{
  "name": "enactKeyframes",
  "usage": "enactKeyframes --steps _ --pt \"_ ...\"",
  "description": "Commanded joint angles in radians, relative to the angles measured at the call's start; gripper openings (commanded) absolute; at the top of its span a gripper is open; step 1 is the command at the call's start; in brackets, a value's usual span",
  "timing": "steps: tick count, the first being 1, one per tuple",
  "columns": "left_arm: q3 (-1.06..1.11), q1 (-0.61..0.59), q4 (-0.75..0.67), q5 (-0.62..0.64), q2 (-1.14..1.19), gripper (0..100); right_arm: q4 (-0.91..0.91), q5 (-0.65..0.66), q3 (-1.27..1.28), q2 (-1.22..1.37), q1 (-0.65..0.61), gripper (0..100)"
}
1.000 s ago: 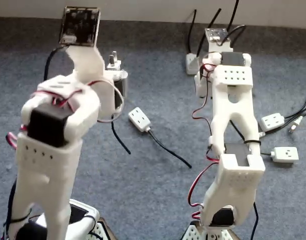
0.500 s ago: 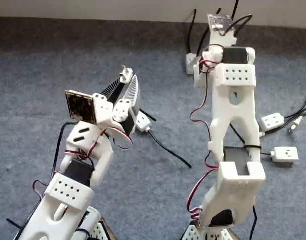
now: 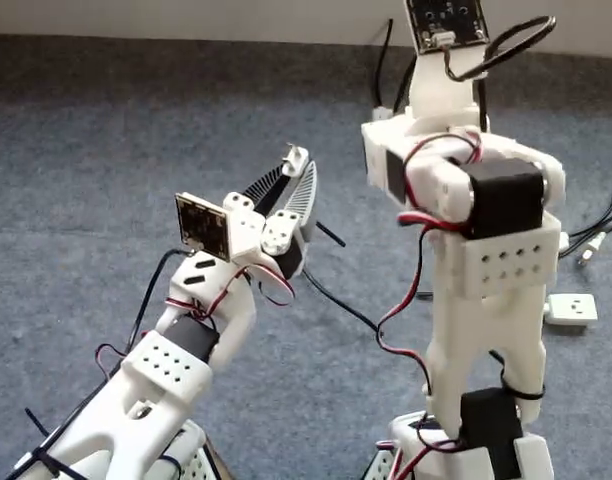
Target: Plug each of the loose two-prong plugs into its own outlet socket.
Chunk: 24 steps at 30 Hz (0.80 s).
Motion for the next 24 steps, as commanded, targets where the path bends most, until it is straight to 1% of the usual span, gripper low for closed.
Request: enactKeyframes --steps 1,6,17,21,24 --pt "-0.007 0.061 -0.026 -0.003 0.001 1 -0.004 0.000 0.019 -0.065 -0.093 0.8" --pt "-0.010 0.087 -0.026 -0.003 0.001 1 -0.004 0.063 0.068 -0.065 -0.200 0.8" --pt "-0.007 0.082 -0.020 -0.003 0.002 1 0.001 0.068 0.068 -0.067 -0.335 0.8" --pt "-0.010 0.079 -0.020 0.002 0.001 1 0.002 0.061 0.085 -0.058 -0.337 0.8" --pt "-0.010 0.079 -0.020 0.002 0.001 1 -0.031 0.066 0.160 -0.067 -0.291 0.8"
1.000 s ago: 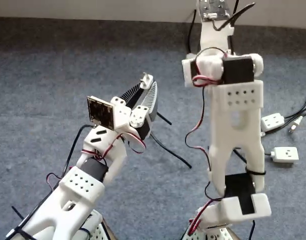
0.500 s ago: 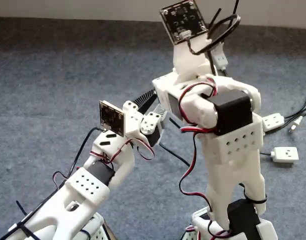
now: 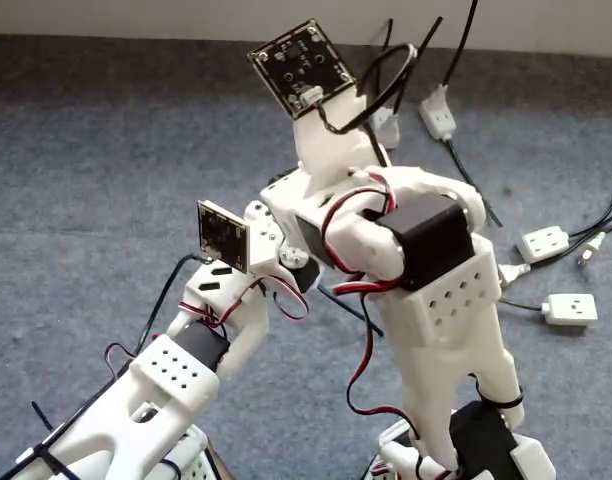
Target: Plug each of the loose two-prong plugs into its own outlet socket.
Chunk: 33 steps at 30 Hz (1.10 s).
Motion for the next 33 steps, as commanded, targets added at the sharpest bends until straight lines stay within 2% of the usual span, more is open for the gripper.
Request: enactKeyframes --steps 1,15,23,33 --pt "-0.010 0.010 -0.020 0.002 0.001 1 -0.048 0.011 0.058 -0.027 0.051 0.8" --pt "-0.010 0.008 -0.021 0.002 -0.001 1 -0.335 0.011 0.390 -0.025 0.255 0.8" --pt "-0.010 0.008 -0.025 0.002 -0.001 1 -0.427 0.012 0.513 -0.025 0.305 0.8" --pt "-0.012 -0.022 -0.026 0.003 -0.001 1 -0.432 0.012 0.526 -0.025 0.309 0.8"
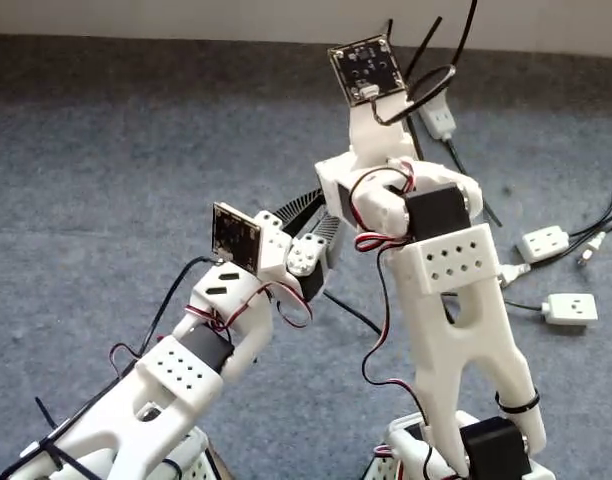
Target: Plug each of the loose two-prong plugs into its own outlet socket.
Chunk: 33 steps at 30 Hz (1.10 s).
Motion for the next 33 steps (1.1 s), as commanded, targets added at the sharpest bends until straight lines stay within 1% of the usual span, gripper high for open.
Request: enactKeyframes --steps 1,5,11,18,27,31,33 --pt "-0.025 -0.033 -0.028 0.003 -0.008 1 -0.005 0.014 0.004 0.004 0.036 0.8" --pt "-0.025 -0.033 -0.028 0.003 -0.008 1 -0.005 0.014 0.005 0.008 0.041 0.8" --pt "-0.025 -0.033 -0.028 0.003 -0.008 1 -0.012 0.014 0.016 0.012 0.087 0.8" --pt "-0.025 -0.033 -0.028 0.003 -0.008 1 -0.151 0.014 0.153 0.004 0.090 0.8" --pt "-0.025 -0.033 -0.028 0.003 -0.008 1 -0.147 0.014 0.071 0.002 0.090 0.8" --pt "-0.024 -0.033 -0.028 0.003 -0.008 1 -0.150 0.012 0.079 0.013 0.091 0.8" --pt "-0.024 -0.033 -0.028 0.003 -0.008 1 -0.157 0.011 0.125 0.008 0.099 0.8"
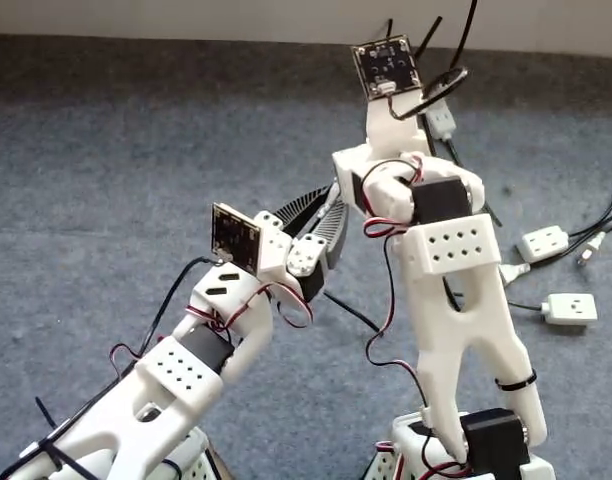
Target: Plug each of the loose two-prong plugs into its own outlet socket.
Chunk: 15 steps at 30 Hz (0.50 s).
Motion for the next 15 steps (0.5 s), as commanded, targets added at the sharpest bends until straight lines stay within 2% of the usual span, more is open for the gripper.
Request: enactKeyframes --steps 1,8,15 --pt "-0.024 -0.033 -0.028 0.003 -0.007 1 -0.027 0.008 0.054 -0.007 0.030 0.8" --pt "-0.021 -0.033 -0.028 0.003 -0.007 1 -0.065 0.008 0.090 -0.008 0.035 0.8" --pt "-0.018 -0.033 -0.020 0.003 -0.007 1 -0.059 0.012 -0.050 -0.116 0.065 0.8"
